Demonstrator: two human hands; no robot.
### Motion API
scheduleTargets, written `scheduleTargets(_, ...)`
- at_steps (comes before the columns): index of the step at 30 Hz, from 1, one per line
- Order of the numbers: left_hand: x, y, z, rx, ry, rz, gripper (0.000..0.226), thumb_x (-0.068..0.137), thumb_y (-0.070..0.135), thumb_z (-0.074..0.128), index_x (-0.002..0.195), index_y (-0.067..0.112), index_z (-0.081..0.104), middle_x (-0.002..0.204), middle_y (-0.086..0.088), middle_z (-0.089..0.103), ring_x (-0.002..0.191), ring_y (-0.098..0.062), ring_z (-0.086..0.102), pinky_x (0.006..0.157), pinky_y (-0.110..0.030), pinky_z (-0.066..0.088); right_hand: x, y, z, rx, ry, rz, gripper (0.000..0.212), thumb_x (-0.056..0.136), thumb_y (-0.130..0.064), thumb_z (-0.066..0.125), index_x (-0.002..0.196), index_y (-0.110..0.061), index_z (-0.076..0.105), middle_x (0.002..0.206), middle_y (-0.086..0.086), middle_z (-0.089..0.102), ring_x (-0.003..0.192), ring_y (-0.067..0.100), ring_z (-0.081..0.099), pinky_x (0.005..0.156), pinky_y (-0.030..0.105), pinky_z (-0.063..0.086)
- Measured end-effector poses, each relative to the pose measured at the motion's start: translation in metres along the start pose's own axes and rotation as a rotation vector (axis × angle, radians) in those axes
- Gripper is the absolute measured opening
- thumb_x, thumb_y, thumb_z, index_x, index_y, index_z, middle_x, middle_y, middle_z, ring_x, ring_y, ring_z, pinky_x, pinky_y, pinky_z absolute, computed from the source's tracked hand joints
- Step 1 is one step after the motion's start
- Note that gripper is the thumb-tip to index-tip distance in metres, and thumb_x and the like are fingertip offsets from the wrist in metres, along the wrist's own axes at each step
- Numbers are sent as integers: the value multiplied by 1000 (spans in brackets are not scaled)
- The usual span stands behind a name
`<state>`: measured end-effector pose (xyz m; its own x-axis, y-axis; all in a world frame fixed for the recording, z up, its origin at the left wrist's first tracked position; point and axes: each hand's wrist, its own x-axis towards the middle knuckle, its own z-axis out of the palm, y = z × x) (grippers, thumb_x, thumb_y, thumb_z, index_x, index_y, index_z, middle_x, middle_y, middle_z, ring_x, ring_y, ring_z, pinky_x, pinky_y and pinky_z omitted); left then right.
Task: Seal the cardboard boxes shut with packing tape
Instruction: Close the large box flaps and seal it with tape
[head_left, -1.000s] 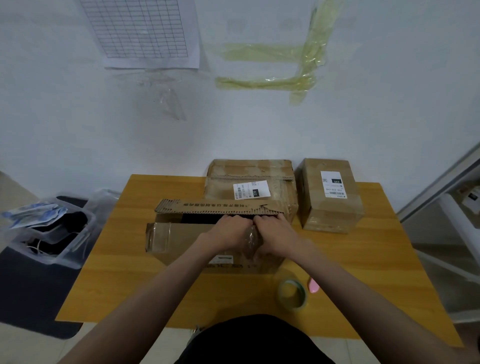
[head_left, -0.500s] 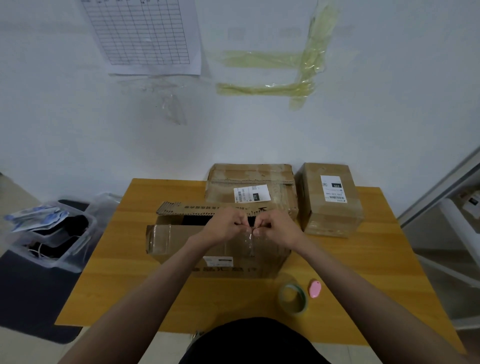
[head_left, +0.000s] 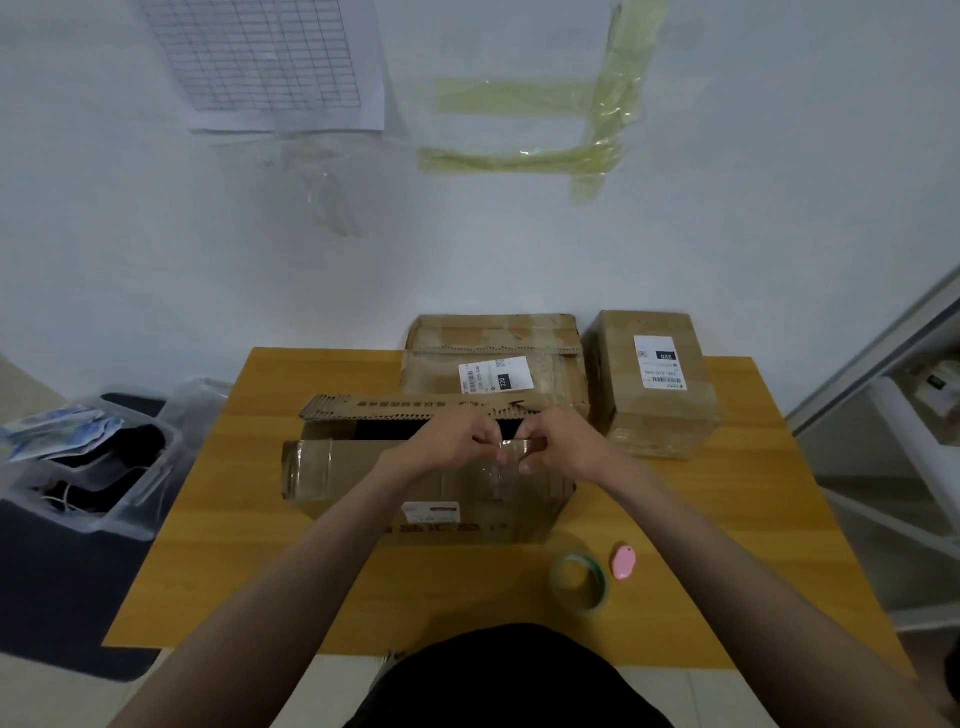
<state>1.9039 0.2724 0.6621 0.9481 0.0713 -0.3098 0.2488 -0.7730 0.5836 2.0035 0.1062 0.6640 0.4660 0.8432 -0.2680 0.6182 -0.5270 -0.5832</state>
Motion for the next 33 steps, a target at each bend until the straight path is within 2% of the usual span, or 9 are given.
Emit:
scheduleTargets(6,5,3,15,135,-19,-125,31,70,38,90,67,28,61,74,7,65,72,-12,62,69,-38,58,-17,14,-4,109,73,33,7,87,-23,76,90,-17,76,85,-8,70,77,1,61,70,18,43)
scheduleTargets(8,5,5,12,139,12,-112,30,71,38,89,70,27,61,74,10,63,73,-11,60,62,-31,50,-25,21,-3,234,305,79,13,93,-30,69,85,-21,76,76,-13,69,68,-3,61,63,11,44)
scheduleTargets(10,2,5,11,142,51,-91,29,72,39,88,81,27,64,84,12,63,83,-11,60,63,-27,45,-35,39,3,331,636,175,33,98,-30,59,71,-16,70,63,0,67,57,11,62,57,22,48)
scheduleTargets(12,-3,4,14,138,92,-97,35,72,45,87,91,31,60,95,13,62,90,-11,58,67,-29,46,-42,63,14,390,755,310,40,99,-26,54,65,-9,67,59,6,65,56,20,63,58,32,51)
scheduleTargets(16,-8,2,20,132,113,-100,45,71,49,87,97,35,54,102,11,63,97,-15,58,80,-35,50,-47,116,58,294,411,602,31,96,-22,60,71,-6,67,62,6,69,59,22,69,65,42,60)
scheduleTargets(22,-20,0,30,181,224,-18,76,73,50,85,137,28,50,137,8,57,128,-15,49,115,-38,30,-60,155,128,138,-89,673,17,95,-19,63,107,-9,58,87,15,66,75,33,69,71,46,60)
scheduleTargets(25,-28,-1,34,148,317,44,78,75,45,85,141,24,49,140,6,54,132,-16,45,114,-33,28,-55,179,159,54,-161,661,23,99,-18,52,119,-7,49,108,22,59,95,38,66,76,52,59)
scheduleTargets(28,-33,-4,38,137,363,81,79,76,42,85,144,22,49,142,3,51,134,-16,43,116,-31,28,-54,166,164,26,-163,681,30,100,-6,39,129,-2,44,96,18,55,96,39,66,75,50,59)
scheduleTargets(33,-35,-12,39,184,361,84,80,80,42,82,147,21,45,144,0,47,135,-19,42,117,-39,36,-47,166,165,-172,-232,665,53,98,-4,53,146,-1,32,130,24,53,125,35,51,77,35,47)
